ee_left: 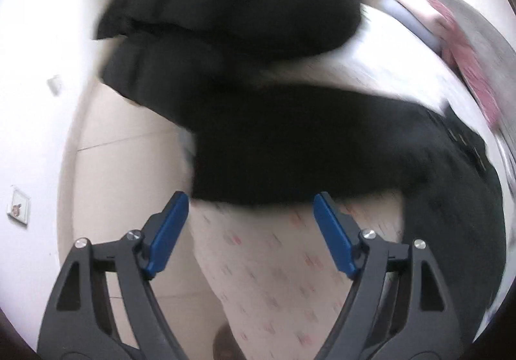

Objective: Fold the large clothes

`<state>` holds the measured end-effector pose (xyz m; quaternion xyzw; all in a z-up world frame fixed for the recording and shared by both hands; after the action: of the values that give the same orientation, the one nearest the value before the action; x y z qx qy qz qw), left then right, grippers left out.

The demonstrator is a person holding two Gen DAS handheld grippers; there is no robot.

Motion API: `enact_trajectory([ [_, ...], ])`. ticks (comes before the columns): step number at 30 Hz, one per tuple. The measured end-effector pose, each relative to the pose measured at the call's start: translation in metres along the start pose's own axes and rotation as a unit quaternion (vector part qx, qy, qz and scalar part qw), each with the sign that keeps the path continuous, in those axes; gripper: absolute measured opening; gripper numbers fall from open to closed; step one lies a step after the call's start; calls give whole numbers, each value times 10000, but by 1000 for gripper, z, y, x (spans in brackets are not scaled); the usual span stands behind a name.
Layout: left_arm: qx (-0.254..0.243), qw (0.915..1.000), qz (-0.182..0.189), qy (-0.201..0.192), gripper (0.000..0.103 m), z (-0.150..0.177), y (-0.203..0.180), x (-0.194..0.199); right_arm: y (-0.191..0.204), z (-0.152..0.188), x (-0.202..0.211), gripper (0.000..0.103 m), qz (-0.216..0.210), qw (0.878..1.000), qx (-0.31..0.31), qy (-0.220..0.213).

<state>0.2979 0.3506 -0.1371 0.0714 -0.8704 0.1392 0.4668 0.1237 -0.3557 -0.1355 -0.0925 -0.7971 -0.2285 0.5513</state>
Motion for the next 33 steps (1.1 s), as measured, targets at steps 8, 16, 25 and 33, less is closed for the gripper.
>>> enact_trajectory([
  [8, -1036, 9919, 579, 458, 80, 45, -83, 11, -111, -26, 31, 70, 26, 9911, -1149, -673],
  [16, -1089, 9850, 939, 955, 81, 72, -141, 4, -183, -47, 13, 76, -1396, 9473, -2745, -880],
  [25, -1364, 9800, 970, 1077, 81, 95, -185, 14, -205, -89, -52, 76, -2700, 8619, -4202, -878],
  [33, -1647, 9748, 911, 1197, 81, 109, -213, 10, -234, -124, -65, 76, -2644, 8070, -5060, -1509],
])
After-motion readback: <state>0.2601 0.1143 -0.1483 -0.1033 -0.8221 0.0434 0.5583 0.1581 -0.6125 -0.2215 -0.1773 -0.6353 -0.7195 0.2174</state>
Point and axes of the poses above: each gripper's, at about its wrist camera, not at the fingertips, and x roughly against the way its jaws point, y to its left, z to its underside, the point moved 6 cm from there along -x, roughly the way its jaws point, and after that the axes turned 4 degrees about z, right-handed, at the moved point
